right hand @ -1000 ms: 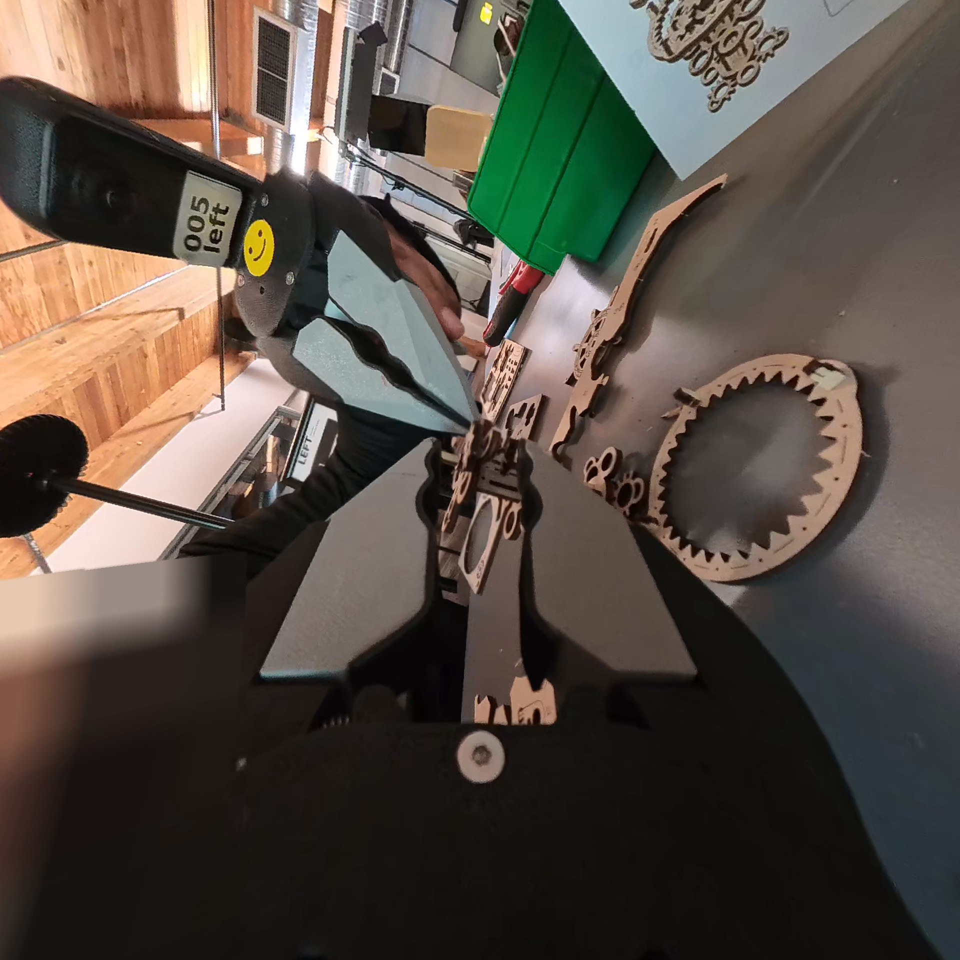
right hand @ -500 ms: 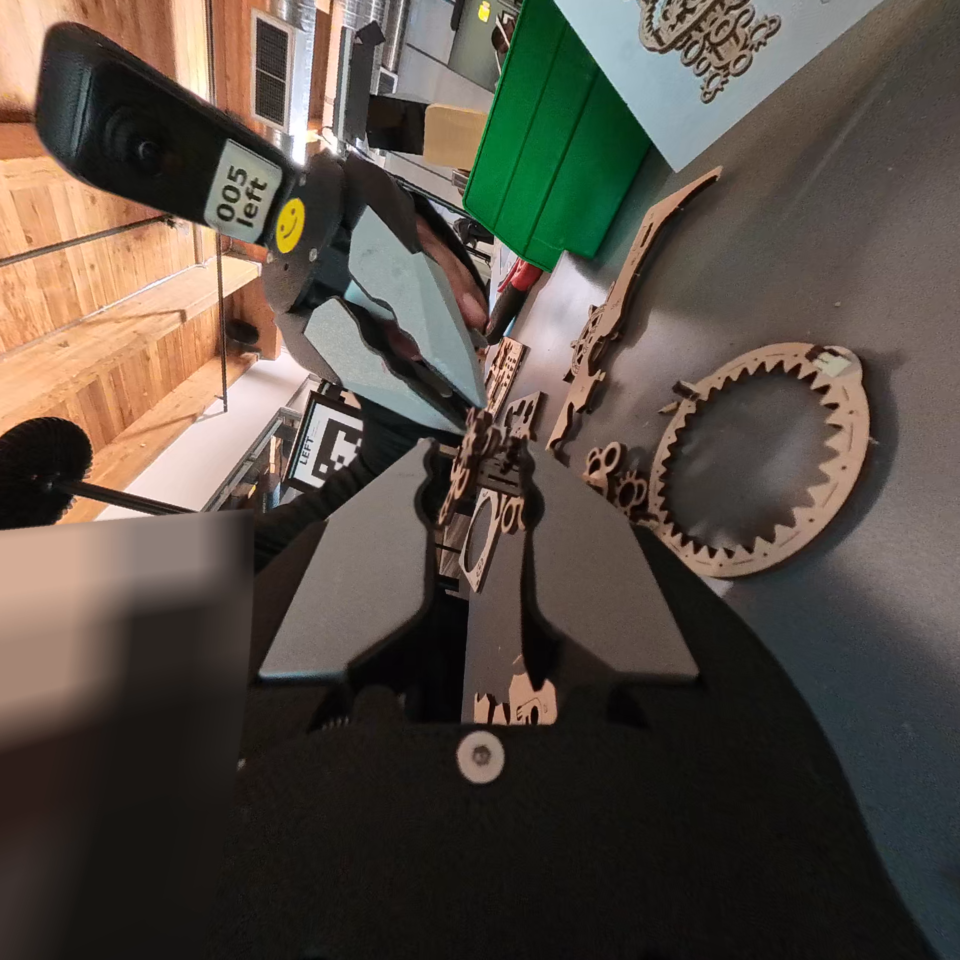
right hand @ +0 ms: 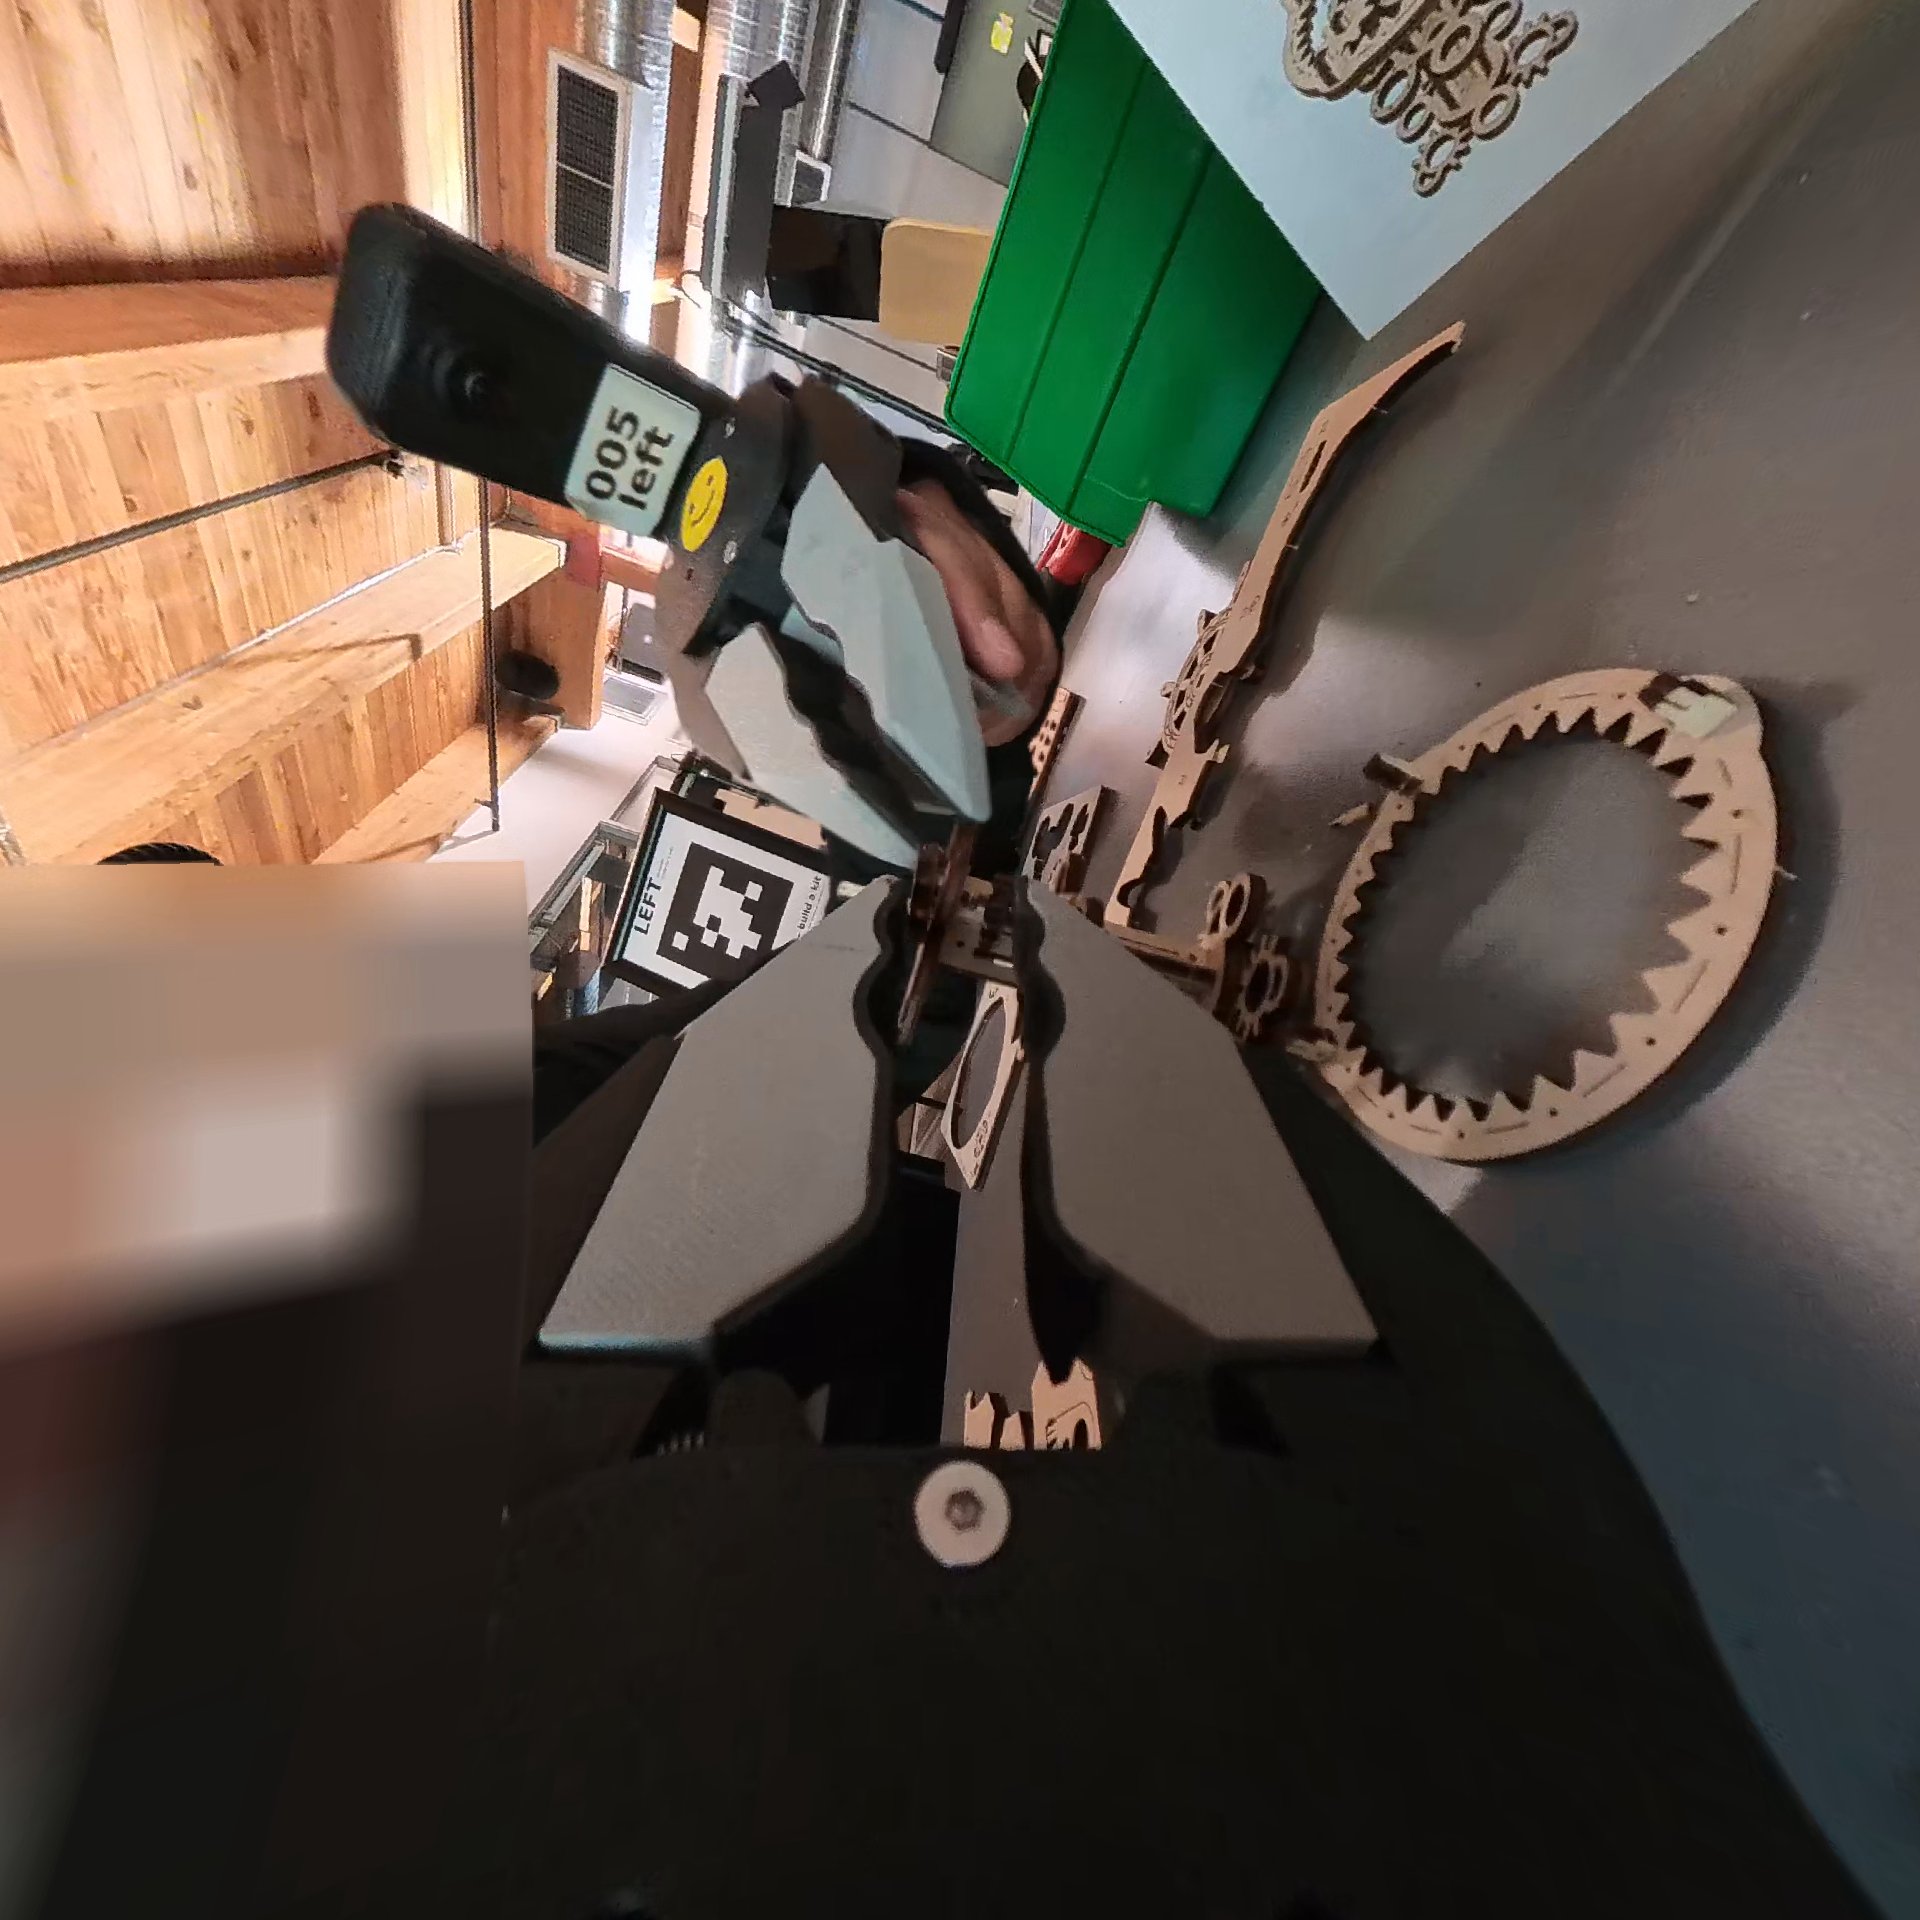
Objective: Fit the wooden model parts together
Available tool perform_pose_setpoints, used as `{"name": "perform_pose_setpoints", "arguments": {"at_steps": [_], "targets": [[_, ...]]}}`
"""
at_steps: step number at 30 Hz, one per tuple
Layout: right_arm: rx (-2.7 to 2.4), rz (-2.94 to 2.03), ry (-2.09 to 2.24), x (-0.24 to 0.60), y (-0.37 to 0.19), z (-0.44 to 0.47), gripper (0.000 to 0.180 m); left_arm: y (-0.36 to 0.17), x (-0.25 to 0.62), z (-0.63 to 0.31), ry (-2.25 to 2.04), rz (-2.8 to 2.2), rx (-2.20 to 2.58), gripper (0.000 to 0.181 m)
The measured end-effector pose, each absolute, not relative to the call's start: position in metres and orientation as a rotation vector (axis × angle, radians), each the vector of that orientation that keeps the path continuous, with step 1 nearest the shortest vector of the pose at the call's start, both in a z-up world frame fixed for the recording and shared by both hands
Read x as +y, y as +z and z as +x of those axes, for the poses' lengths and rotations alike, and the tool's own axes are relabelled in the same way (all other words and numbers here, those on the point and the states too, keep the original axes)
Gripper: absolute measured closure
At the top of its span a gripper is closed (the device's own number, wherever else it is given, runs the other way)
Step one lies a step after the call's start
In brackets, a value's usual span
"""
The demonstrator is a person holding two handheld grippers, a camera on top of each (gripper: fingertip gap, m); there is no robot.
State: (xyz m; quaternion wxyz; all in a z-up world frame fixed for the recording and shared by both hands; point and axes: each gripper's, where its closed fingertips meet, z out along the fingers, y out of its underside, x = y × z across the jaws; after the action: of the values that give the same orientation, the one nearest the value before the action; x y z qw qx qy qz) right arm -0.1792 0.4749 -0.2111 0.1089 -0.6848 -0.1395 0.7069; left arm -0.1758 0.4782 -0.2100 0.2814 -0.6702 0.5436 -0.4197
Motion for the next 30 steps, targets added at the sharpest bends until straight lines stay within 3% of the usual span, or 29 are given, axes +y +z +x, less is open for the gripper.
{"name": "perform_pose_setpoints", "arguments": {"at_steps": [30], "targets": [[-0.404, -2.011, 2.109, 0.4721, -0.2113, -0.1798, 0.164, -0.2138, 0.4787, -0.1737, -1.128, -1.798, 1.413, 0.181]]}}
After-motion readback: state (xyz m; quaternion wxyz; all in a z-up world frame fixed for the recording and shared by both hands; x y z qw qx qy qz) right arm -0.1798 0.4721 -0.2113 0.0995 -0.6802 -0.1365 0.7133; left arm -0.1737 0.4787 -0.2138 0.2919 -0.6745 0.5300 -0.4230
